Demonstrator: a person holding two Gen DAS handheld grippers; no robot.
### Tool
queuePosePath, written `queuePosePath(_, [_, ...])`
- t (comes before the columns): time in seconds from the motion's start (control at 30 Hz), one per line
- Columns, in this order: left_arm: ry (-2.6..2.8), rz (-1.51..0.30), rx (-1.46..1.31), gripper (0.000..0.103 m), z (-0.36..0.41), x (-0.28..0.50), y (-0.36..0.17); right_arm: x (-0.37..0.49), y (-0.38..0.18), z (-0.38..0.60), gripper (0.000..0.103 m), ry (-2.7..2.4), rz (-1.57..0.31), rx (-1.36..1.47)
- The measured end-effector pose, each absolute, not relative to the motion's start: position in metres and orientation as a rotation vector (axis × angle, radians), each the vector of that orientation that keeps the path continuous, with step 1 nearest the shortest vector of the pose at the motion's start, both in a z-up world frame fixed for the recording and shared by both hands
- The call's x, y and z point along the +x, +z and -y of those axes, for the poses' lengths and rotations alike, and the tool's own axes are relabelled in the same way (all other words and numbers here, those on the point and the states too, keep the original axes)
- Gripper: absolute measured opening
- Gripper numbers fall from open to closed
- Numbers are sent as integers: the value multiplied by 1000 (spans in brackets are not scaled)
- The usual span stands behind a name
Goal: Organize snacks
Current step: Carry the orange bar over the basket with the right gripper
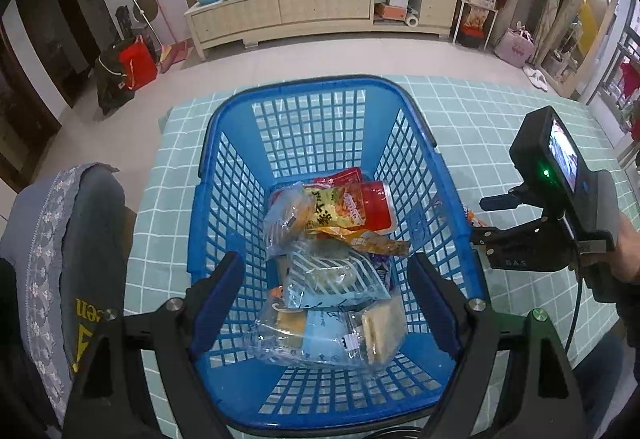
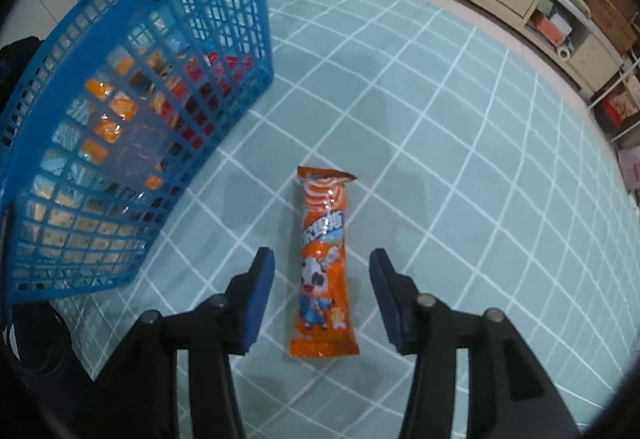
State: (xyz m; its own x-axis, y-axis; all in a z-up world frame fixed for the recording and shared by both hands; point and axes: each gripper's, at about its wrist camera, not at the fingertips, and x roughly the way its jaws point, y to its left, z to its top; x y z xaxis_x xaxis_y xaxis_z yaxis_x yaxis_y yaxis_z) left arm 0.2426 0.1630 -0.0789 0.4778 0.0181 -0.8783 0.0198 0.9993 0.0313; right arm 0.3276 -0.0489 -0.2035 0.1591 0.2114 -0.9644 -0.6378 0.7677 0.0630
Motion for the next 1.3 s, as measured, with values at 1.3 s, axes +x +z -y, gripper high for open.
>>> queuePosePath(1.3, [3, -904, 28, 82, -220, 194, -45, 226, -81, -16, 18, 675, -1028, -219])
